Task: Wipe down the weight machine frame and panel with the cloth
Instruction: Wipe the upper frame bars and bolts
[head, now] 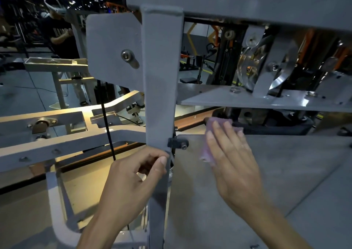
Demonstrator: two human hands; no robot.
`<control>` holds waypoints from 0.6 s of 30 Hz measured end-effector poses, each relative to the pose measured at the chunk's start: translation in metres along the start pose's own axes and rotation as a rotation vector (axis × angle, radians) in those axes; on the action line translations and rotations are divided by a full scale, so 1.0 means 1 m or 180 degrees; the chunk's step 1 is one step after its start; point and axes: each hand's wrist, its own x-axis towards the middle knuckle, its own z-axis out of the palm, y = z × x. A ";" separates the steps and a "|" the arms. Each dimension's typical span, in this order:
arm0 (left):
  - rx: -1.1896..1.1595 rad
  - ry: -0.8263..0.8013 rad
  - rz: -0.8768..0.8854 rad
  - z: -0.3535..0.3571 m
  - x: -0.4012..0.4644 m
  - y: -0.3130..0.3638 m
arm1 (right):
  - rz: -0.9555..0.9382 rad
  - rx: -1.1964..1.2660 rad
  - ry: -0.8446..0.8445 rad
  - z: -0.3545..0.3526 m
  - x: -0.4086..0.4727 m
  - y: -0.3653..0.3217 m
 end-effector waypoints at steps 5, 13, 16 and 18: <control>-0.0121 0.0149 0.0061 0.007 0.000 0.002 | -0.0307 -0.0054 0.0187 0.024 0.018 -0.028; -0.0131 0.0172 0.0023 0.009 -0.007 0.001 | -0.0024 0.0021 0.0368 -0.003 -0.002 0.018; -0.0126 0.0283 0.0033 0.009 -0.010 0.000 | -0.0124 0.0540 0.0423 0.002 0.024 -0.011; -0.0136 0.0306 0.0095 0.008 -0.012 -0.002 | -0.0317 0.0748 0.0411 0.006 0.033 -0.032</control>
